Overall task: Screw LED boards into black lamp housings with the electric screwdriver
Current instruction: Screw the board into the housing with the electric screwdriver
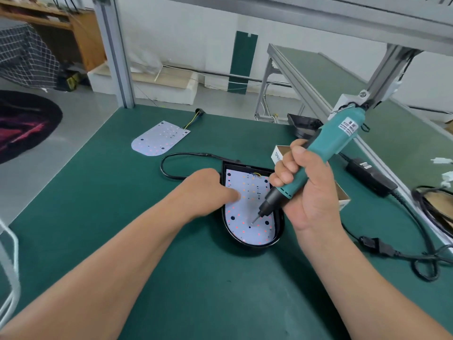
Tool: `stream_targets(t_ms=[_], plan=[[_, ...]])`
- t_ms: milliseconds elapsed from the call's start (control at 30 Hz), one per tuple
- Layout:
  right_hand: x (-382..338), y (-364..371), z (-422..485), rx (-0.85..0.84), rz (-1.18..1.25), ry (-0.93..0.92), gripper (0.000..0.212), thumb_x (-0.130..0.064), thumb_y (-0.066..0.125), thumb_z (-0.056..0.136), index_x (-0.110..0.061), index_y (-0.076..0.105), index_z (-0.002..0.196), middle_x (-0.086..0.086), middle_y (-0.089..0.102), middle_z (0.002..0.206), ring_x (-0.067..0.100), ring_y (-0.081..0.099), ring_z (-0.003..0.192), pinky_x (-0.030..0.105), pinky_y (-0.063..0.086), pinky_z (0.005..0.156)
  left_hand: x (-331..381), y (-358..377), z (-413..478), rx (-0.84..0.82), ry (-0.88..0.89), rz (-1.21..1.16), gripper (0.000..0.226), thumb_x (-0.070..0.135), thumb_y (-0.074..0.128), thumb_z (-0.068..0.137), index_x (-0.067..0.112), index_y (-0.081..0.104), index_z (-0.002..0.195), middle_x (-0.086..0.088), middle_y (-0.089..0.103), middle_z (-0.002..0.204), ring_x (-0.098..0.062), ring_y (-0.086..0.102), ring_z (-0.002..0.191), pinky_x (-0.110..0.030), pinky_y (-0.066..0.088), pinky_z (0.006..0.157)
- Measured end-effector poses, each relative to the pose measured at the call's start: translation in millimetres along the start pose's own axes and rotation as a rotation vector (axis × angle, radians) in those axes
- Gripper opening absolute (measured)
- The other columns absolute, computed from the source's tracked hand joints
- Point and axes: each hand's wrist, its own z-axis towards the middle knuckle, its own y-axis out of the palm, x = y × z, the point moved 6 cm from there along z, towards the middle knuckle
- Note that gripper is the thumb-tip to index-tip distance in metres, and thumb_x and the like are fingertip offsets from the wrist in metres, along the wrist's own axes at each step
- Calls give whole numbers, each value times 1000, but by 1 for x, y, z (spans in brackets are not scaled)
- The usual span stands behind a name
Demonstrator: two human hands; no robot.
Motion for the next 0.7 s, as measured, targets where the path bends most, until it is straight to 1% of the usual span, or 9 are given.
stream_targets(t_ms=[200, 533, 700], plan=[[0, 1, -1, -5, -33, 7, 7, -12, 58, 94, -19, 57, 96, -3, 45, 66, 13, 44, 52, 27, 41, 52, 0, 1, 1, 12, -4, -18, 44, 48, 72, 64, 20, 40, 73, 0, 36, 66, -21, 31, 62, -39, 25, 63], [0, 7, -4, -44, -88, -10, 10, -10, 58, 94, -20, 60, 93, -2, 43, 67, 14, 43, 53, 28, 40, 53, -2, 2, 3, 22, -8, -36, 43, 48, 73, 64, 19, 42, 74, 0, 37, 67, -20, 33, 63, -41, 26, 64], [-3, 18, -8, -123, -136, -29, 12, -8, 58, 92, -19, 60, 91, 0, 41, 66, 16, 43, 50, 28, 42, 52, -1, 2, 2, 33, -8, -29, 45, 45, 73, 65, 19, 36, 73, 1, 33, 66, -21, 29, 63, -41, 24, 64]])
